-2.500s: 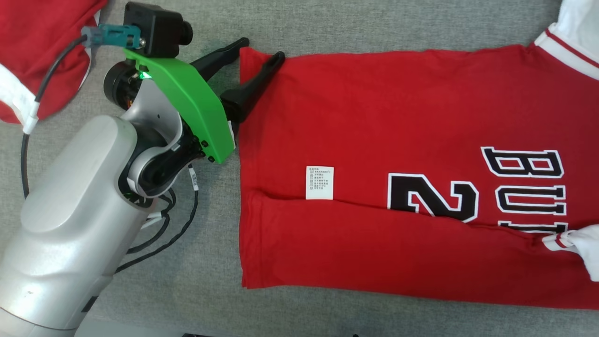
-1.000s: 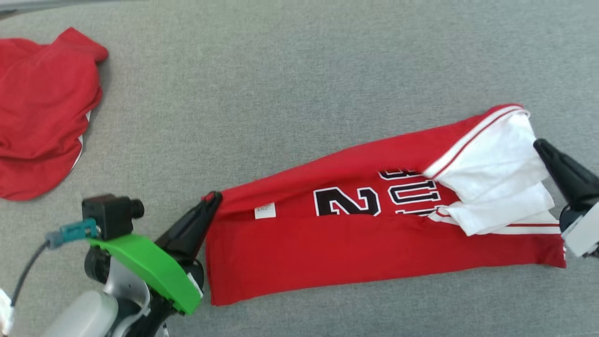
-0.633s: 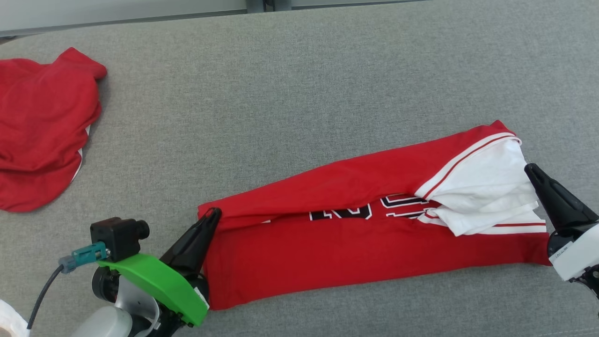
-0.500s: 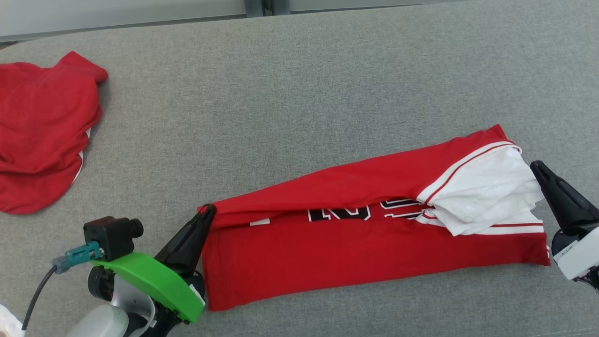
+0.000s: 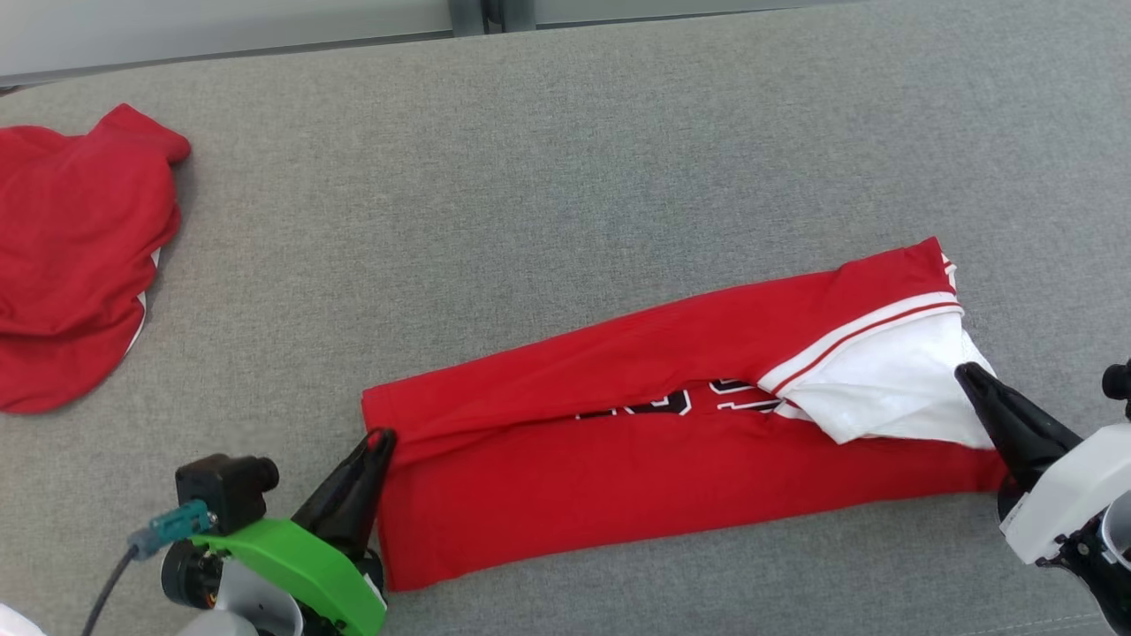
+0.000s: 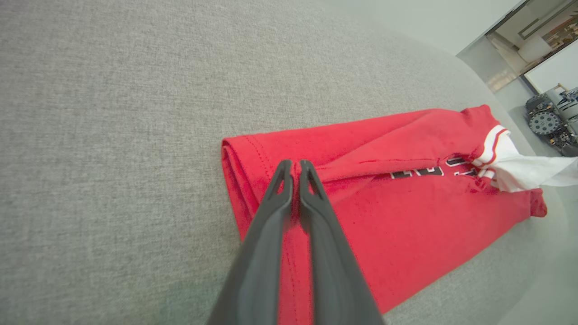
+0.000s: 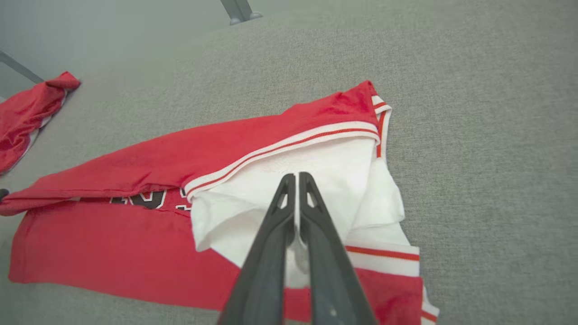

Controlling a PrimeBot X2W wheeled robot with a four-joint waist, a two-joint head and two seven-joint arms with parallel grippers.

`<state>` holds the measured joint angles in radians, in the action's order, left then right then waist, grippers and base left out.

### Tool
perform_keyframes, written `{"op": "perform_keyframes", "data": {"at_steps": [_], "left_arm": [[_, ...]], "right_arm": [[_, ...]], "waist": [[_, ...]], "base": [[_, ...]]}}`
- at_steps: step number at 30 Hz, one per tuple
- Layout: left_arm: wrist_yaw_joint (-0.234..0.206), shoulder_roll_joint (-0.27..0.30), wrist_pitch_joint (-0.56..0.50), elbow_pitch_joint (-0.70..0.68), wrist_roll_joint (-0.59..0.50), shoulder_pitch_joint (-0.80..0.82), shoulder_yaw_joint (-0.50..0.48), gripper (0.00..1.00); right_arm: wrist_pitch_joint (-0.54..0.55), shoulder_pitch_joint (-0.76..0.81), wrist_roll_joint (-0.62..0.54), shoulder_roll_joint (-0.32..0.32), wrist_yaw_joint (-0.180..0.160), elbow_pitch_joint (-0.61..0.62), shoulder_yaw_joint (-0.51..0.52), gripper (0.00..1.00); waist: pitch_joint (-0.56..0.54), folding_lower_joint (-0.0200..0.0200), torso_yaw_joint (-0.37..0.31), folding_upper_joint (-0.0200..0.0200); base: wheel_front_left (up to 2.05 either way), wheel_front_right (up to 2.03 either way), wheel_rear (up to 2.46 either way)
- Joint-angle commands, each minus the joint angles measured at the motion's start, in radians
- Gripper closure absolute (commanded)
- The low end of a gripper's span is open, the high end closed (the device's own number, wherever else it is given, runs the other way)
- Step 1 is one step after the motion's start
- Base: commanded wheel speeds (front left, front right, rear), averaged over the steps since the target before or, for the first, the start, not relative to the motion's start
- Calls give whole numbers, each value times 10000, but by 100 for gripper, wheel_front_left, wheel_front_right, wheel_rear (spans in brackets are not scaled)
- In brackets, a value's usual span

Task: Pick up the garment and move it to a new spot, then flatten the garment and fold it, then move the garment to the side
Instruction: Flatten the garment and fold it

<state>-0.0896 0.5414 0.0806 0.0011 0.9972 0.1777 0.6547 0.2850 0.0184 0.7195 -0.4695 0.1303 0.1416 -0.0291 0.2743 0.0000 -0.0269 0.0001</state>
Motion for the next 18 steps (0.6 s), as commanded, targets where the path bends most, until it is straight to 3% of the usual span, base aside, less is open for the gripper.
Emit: {"op": "perform_keyframes", "data": {"at_steps": [1,7,11,14,18], "left_arm": [[-96,-70,201,151,-196,-185,62,0],[-1251,-294,1571,1303,-1611,-783,14,0],[-1799,-946,1860,1094,-2501,-1377,-1140,0],[-1757,-1880,1837,387,-3712,-2010,-2405,0],[-1205,-2985,1843,-77,-4909,-2351,-3535,0]], "right_arm": [[-78,-106,-259,-47,7,-155,24,0],[-120,-6,-828,73,8,-485,393,0],[156,39,-1125,171,7,-531,935,0],[602,-451,-1500,142,8,-747,1072,0],[1249,-1276,-1901,156,7,-1369,821,0]], "waist": [[-11,0,-19,-1],[-284,0,-88,-1],[-336,0,-81,-1],[-148,0,25,-1],[221,0,245,-1]], "base": [[0,0,0],[0,0,0],[0,0,0],[0,0,0],[0,0,0]]}}
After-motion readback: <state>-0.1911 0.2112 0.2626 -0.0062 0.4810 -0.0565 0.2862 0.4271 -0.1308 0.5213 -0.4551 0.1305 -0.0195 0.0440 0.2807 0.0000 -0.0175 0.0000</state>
